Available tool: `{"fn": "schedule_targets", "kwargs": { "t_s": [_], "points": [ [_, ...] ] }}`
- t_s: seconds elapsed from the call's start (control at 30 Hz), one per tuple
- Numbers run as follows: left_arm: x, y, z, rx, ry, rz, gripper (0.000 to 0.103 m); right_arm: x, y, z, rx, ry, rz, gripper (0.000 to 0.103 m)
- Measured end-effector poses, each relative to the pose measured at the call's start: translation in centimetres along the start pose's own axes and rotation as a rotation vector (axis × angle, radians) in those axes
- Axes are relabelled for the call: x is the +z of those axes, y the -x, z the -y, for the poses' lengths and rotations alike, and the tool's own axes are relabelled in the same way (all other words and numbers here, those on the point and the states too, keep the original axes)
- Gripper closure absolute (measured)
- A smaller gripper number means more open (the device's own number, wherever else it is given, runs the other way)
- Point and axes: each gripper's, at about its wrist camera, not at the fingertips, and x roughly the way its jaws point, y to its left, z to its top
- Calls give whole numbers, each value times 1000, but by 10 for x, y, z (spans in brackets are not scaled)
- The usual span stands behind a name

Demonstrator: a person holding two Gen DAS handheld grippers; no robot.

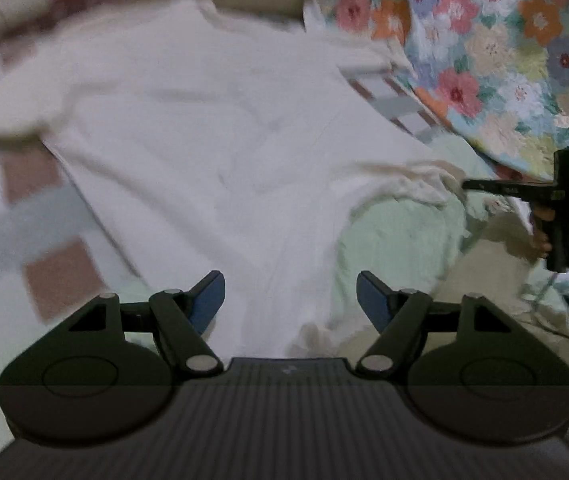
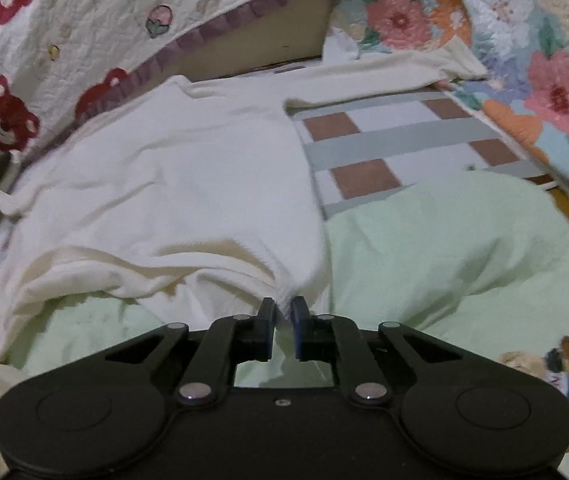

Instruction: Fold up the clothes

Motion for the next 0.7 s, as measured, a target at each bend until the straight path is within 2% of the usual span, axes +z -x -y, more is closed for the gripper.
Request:
{"fn": "schedule_targets", "kwargs": {
  "t_s": [0.13,0.2,0.23,0.3,0.33,0.37,0.4,0.43,0.57,0.63,0.7],
  "points": [
    [-2,-36,-4,-3,92,-125,31,1,-2,6,-42,-43,15,87],
    [-9,-47,-8,29,110,-156,31,2,-9,8,-49,-52,-12,67],
    [-11,-50,-9,34,103,-175,31,2,-17,8,-45,-46,-48,63],
    [-17,-57,-10,45,88,-214,31,2,-26,4,-58,-17,-78,63],
    [-18,-59,-9,55,79,-219,34,3,-29,1,-66,-3,-80,64],
    [-19,-60,-8,62,63,-214,37,6,-28,1,-57,-7,-58,79],
    [-19,-61,-7,69,46,-210,68,11,-24,2,-30,-28,-30,98],
    [-18,-60,-6,87,21,-208,98,16,-20,4,-2,-51,-2,98],
    [6,-15,0,155,-72,-30,99,45,2,5,30,-67,97,98],
    [23,20,2,189,-116,118,99,58,12,5,38,-62,135,98],
    [35,41,-2,234,-126,211,99,72,21,5,46,-57,174,98]
  ]
}}
